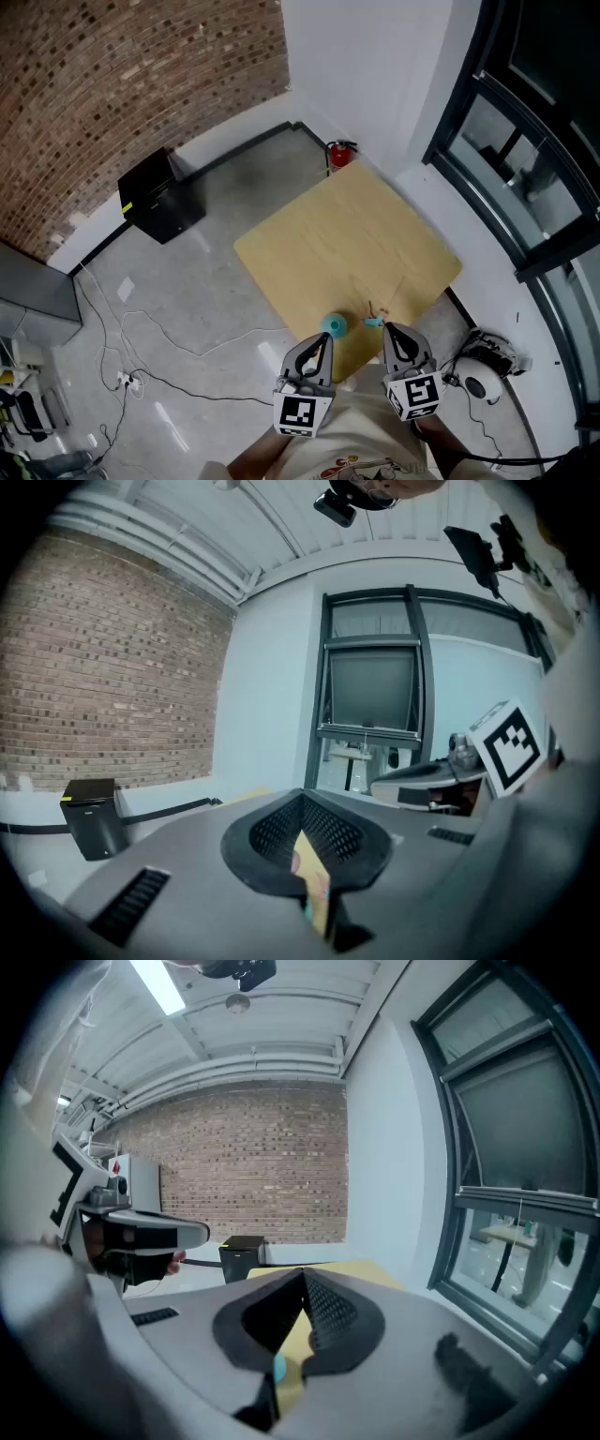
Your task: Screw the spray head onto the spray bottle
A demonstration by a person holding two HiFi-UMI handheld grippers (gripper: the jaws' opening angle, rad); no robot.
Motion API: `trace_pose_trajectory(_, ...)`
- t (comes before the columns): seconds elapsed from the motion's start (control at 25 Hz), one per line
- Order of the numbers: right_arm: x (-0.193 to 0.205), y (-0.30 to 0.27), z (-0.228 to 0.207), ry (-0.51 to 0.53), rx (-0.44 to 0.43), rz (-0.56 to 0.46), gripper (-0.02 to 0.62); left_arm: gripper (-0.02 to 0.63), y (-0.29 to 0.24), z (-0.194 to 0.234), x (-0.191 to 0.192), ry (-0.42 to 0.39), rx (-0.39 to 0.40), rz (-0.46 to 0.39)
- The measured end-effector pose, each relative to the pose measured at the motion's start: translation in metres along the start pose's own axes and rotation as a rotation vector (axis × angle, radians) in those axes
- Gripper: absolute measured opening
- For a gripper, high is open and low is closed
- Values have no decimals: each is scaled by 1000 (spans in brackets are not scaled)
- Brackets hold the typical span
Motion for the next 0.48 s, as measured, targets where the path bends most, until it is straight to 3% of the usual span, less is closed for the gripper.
trace_pose_trajectory(0.16, -17, -5, -12, 43, -15, -26, 8, 8, 2, 8, 0, -27, -2, 4)
trace_pose_trajectory(0.24, -15, -6, -17, 79, -26, -17, 9, 9, 1, 8, 8, -77, 22, 11)
trace_pose_trajectory(0.28, -13, -6, -19, 90, -31, -6, 9, 40, -1, 7, 17, -113, 47, 25)
trace_pose_trajectory(0.36, -9, -5, -22, 93, -39, 13, 11, 335, -8, 3, 44, -174, 96, 67)
trace_pose_trajectory(0.48, -2, -2, -22, 85, -34, 34, 11, 403, -24, 8, 103, -226, 90, 130)
Point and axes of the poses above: the fingertips, and each gripper's own axes: y backward along the fingers, z to its left, x out of its underside, the point moved 1 cm from there along y, backward along the fingers, and after that the axes turned 2 degrees about x, right-handed, at the moved point
